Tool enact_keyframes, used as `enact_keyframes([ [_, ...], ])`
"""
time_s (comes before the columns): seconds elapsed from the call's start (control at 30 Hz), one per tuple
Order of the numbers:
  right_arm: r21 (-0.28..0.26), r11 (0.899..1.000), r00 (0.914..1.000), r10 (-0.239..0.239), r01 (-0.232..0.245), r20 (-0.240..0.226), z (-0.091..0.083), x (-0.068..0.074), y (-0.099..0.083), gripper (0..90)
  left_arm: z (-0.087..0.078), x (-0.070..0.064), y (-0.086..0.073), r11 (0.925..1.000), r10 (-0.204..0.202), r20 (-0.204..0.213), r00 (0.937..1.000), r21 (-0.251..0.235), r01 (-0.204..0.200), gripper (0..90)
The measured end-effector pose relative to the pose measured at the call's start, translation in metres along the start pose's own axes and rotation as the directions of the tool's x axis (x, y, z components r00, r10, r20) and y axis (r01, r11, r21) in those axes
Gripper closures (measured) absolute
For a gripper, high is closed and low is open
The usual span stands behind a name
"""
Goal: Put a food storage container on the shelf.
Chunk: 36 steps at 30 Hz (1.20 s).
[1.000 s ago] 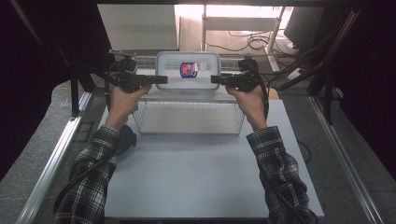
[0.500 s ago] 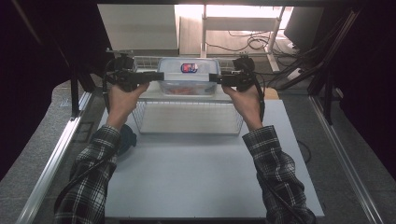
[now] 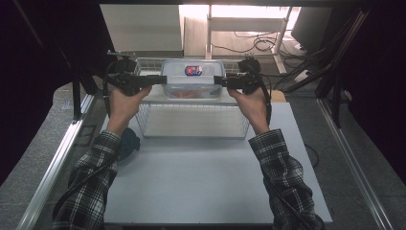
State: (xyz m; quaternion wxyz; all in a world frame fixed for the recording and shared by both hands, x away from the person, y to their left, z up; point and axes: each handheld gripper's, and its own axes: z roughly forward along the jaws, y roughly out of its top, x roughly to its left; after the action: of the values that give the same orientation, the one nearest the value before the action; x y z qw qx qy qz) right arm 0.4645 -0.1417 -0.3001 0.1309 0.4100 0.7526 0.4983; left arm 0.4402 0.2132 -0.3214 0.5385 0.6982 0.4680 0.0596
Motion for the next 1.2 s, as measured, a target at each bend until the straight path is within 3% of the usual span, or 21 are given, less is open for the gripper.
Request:
enact_keyframes([
  [0.03, 0.0, 1.0, 1.0, 0.005, -0.005, -0.001, 0.0, 0.0, 0.0, 41.7, 0.0, -0.003, 0.0, 0.9996, 0.028, -0.022, 0.9994, -0.007, -0.028, 49.8],
  [0.1, 0.004, 1.0, 0.9998, 0.022, -0.022, -0.004, 0.0, -0.001, 0.0, 42.5, 0.001, -0.004, 0.0, 0.999, 0.043, -0.035, 0.9985, -0.009, -0.043, 50.1],
  [0.53, 0.011, 0.999, 0.9994, 0.035, -0.035, 0.0, -0.004, 0.001, -0.002, 44.5, 0.002, -0.001, 0.0, 0.9997, 0.017, -0.014, 0.9998, -0.017, -0.017, 50.0],
  [0.6, 0.004, 1.0, 0.9998, 0.019, -0.019, 0.011, -0.005, 0.003, -0.002, 44.2, 0.0, -0.007, 0.001, 0.9976, 0.066, -0.054, 0.9963, -0.015, -0.067, 50.0],
  [0.7, -0.005, 1.0, 1.0, 0.001, -0.001, 0.006, -0.007, 0.005, -0.002, 39.8, -0.003, -0.012, 0.001, 0.9957, 0.087, -0.04, 0.9954, -0.027, -0.089, 46.3],
  [0.73, -0.009, 1.0, 0.9997, -0.025, 0.025, -0.007, -0.009, 0.007, -0.004, 35.3, -0.005, -0.015, 0.001, 0.9948, 0.096, -0.03, 0.995, -0.033, -0.097, 41.5],
  [0.8, -0.013, 0.999, 0.9985, -0.05, 0.05, -0.024, -0.012, 0.009, -0.008, 31.1, -0.009, -0.025, -0.004, 0.9892, 0.144, -0.029, 0.9891, -0.023, -0.145, 37.0],
  [0.83, -0.013, 0.999, 0.9985, -0.05, 0.05, -0.024, -0.012, 0.009, -0.008, 31.1, -0.009, -0.025, -0.004, 0.9892, 0.144, -0.029, 0.9891, -0.023, -0.145, 34.7],
  [0.9, -0.024, 0.997, 0.9964, -0.072, 0.071, -0.045, -0.017, 0.012, -0.015, 24.9, -0.01, -0.035, -0.015, 0.982, 0.188, -0.028, 0.9817, -0.012, -0.189, 30.5],
  [1.03, -0.036, 0.995, 0.9939, -0.096, 0.094, -0.055, -0.022, 0.016, -0.023, 18.7, -0.009, -0.045, -0.028, 0.9747, 0.224, -0.011, 0.9746, 0.0, -0.224, 26.0],
  [1.17, -0.047, 0.99, 0.99, -0.135, 0.133, -0.04, -0.03, 0.021, -0.035, 13.3, -0.007, -0.059, -0.047, 0.9569, 0.289, 0.005, 0.9573, 0.029, -0.289, 19.4],
  [1.2, -0.053, 0.987, 0.9876, -0.151, 0.149, -0.043, -0.033, 0.023, -0.041, 11.7, -0.006, -0.064, -0.056, 0.9481, 0.315, 0.015, 0.949, 0.042, -0.315, 18.0],
])
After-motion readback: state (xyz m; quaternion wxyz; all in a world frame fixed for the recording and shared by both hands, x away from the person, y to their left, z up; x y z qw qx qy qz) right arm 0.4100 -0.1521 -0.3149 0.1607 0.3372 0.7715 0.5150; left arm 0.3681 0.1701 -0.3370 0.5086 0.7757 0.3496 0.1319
